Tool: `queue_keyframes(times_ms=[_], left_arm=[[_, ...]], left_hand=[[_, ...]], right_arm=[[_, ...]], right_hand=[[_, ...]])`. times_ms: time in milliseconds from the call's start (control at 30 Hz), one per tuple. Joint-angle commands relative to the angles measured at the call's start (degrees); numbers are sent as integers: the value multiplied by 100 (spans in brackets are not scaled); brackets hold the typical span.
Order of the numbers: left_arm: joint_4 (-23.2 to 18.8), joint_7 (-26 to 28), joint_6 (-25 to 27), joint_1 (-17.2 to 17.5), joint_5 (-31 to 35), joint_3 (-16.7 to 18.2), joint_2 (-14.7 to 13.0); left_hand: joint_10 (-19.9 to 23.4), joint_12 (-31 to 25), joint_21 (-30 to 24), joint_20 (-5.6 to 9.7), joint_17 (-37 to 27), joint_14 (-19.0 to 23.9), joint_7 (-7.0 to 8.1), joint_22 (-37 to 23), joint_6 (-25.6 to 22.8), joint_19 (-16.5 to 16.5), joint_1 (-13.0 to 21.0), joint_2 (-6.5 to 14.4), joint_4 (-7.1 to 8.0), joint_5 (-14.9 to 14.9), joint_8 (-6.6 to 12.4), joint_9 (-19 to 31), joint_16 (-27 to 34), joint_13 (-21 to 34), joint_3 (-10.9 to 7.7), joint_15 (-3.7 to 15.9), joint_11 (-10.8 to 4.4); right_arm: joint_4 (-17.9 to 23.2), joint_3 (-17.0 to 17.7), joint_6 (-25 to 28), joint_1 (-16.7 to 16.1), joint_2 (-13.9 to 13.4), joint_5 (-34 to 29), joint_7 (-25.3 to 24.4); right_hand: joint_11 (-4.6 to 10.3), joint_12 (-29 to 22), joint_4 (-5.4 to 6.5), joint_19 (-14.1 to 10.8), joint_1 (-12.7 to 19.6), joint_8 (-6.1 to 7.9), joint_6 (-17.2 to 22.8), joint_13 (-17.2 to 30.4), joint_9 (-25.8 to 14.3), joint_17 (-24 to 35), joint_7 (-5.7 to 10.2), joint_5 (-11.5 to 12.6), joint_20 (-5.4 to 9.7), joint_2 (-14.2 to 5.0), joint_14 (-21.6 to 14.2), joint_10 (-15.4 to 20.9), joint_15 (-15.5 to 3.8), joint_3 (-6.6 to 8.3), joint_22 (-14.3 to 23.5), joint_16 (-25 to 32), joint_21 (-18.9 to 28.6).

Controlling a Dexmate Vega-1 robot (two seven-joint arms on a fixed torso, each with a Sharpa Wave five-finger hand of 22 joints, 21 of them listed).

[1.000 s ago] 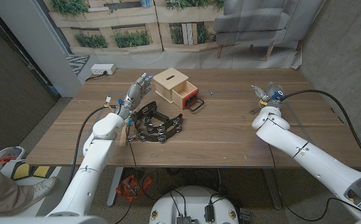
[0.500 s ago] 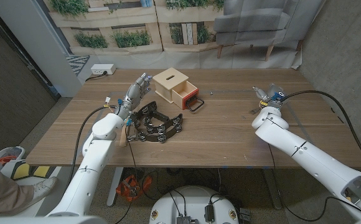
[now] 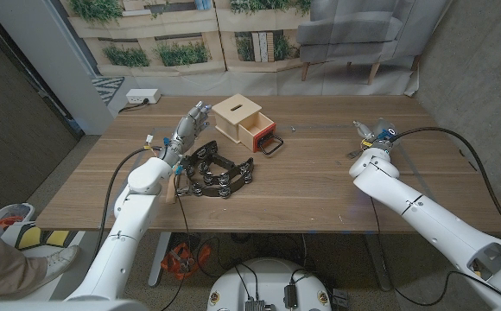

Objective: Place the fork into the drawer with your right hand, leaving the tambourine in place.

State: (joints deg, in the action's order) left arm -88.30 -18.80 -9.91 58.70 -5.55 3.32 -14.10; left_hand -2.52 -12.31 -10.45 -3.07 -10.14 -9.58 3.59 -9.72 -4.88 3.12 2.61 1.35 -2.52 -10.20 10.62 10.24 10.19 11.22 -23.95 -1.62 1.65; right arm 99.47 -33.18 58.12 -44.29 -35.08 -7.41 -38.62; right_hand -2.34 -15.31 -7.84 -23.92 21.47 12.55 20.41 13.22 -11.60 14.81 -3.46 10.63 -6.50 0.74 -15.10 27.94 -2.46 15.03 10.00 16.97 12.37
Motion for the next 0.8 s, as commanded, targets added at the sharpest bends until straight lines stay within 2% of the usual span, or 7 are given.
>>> queue_keyframes(times_ms=[33,300,433,567,800], left_arm=[[-39,17,40,18,12,-10,8],[-52,37,69,14,27,-11,7],[-59,39,98,14,23,-10,9],[-46,30,91,6,28,-23,7],[-71,48,89,24,37,-28,18]], left_hand=[[15,-25,-49,-26,-16,-68,6,-29,-47,52,1,34,-36,-4,17,12,28,8,1,-24,15],[26,-29,-46,-26,-16,-77,6,-29,-46,64,0,35,-38,-4,16,12,27,8,3,-27,12],[28,-30,-45,-26,-17,-78,8,-29,-49,66,-1,35,-39,-4,17,12,27,8,3,-23,11],[29,-30,-46,-25,-17,-81,3,-29,-44,68,-1,38,-40,-4,15,12,27,8,3,-22,13],[34,-31,-47,-20,-17,-85,6,-29,-44,69,-1,42,-42,-4,14,12,27,8,2,-31,14]], right_arm=[[-184,81,-40,33,127,41,-114],[-317,95,4,112,218,49,-159],[-375,116,-2,131,260,75,-166],[-444,132,91,164,342,69,-229],[-470,175,216,177,432,67,-305]], right_hand=[[17,-62,-45,-98,62,48,116,2,-7,28,-8,16,5,7,-144,107,-70,2,35,64,45],[21,-99,-44,-207,82,74,242,-10,0,50,-65,14,6,23,-307,226,-110,-22,39,127,69],[22,-96,-52,-354,121,60,264,-20,4,65,-76,17,-179,35,-413,245,-3,-37,39,164,105],[36,-101,-56,-375,137,56,271,-23,6,67,-82,19,-231,39,-419,266,-13,-40,38,164,105],[16,-138,-50,-466,146,78,381,-34,9,80,-87,22,-186,68,-554,387,-62,-71,38,211,119]])
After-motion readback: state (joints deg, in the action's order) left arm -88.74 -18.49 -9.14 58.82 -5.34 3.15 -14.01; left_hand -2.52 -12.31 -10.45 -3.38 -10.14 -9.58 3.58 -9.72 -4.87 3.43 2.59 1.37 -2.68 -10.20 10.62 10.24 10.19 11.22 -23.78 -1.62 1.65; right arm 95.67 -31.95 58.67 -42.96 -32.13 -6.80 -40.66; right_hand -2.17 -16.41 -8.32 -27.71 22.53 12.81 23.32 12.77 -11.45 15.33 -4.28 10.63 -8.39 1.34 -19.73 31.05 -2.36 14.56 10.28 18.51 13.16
